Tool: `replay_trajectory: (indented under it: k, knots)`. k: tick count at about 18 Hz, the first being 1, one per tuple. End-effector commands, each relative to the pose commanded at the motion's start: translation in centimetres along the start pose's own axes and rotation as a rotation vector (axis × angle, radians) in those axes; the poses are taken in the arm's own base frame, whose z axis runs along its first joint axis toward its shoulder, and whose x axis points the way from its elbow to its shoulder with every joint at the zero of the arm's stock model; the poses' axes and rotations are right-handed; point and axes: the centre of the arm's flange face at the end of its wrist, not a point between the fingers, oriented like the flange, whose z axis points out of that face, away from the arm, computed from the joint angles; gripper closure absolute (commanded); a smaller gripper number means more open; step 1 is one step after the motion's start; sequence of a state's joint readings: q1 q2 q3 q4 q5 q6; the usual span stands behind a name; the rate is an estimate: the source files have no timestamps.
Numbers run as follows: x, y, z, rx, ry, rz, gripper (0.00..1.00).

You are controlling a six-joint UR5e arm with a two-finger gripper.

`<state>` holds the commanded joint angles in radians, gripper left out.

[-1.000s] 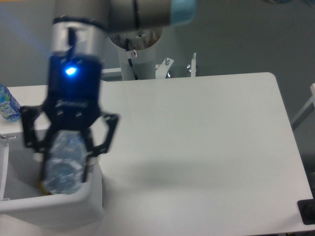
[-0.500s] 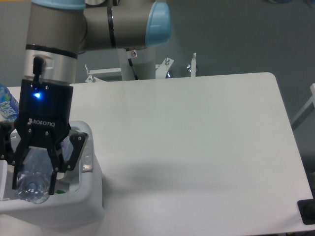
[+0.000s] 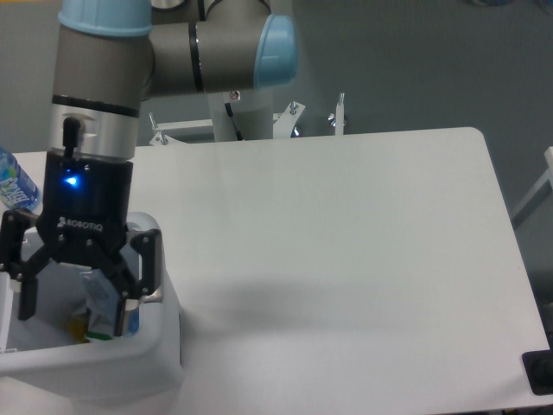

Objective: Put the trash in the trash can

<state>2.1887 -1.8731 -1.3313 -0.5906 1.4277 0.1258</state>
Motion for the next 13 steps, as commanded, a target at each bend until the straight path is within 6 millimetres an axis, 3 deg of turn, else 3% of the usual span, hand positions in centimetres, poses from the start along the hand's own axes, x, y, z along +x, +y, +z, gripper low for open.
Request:
replay_trajectory:
  k: [4,8,13]
  knots:
    - [-8.1,2.1,0.7,-0.086,-0.228,-0.034,0.0]
    - [-12.5,5.5,1.5,-0.324,-0.32,0.181,0.0]
    - [-15.0,7.2,-2.9,-0.547,-0.299,0.381,0.0]
